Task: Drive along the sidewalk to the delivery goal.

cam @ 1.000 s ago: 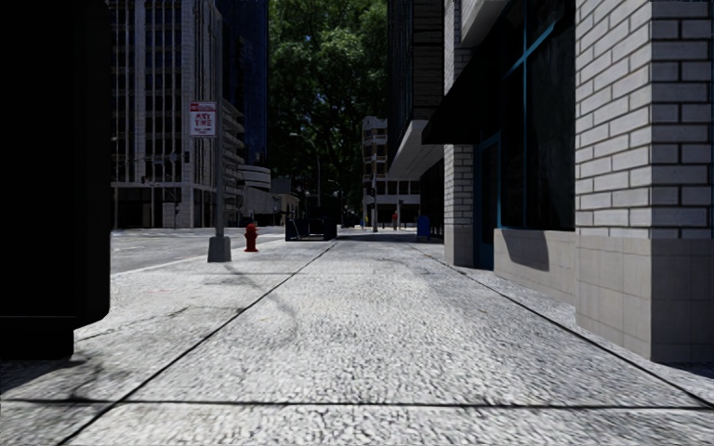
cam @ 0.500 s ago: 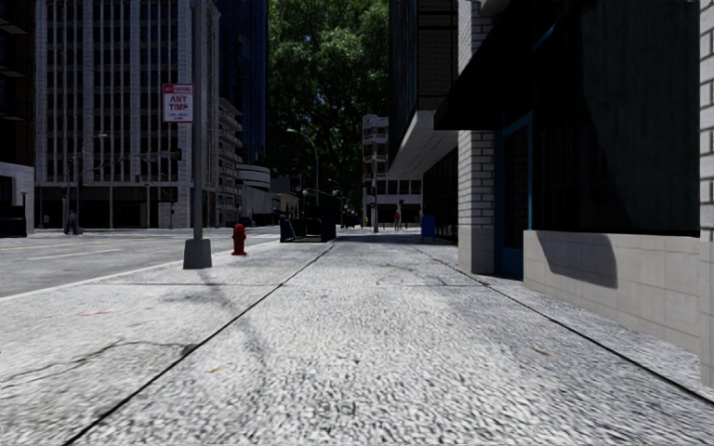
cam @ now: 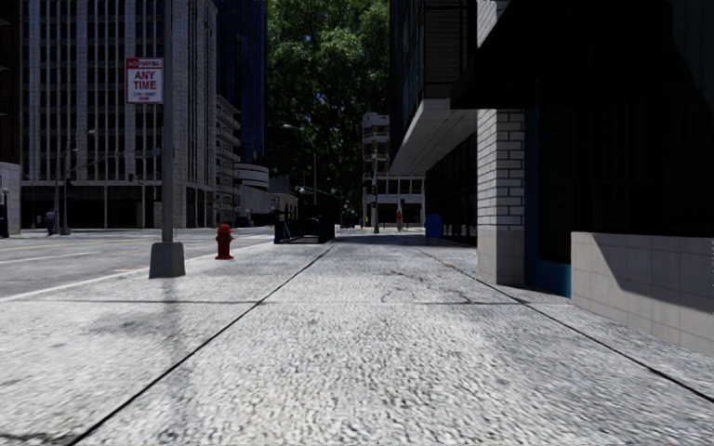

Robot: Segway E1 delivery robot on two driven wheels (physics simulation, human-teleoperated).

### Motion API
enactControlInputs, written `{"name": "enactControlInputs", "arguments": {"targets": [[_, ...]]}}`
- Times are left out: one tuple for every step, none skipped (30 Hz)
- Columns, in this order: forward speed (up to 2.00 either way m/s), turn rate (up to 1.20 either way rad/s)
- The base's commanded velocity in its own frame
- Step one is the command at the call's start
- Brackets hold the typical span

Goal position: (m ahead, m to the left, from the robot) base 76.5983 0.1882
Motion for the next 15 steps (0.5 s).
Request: {"name": "enactControlInputs", "arguments": {"targets": [[2.00, 0.00], [2.00, -0.08], [2.00, -0.59], [2.00, -0.99], [2.00, -1.00], [2.00, -0.97], [2.00, -0.01], [2.00, -0.01], [2.00, 0.00], [2.00, 0.00], [2.00, 0.00], [2.00, 0.00], [2.00, 0.00], [2.00, 0.00], [2.00, 0.00]]}}
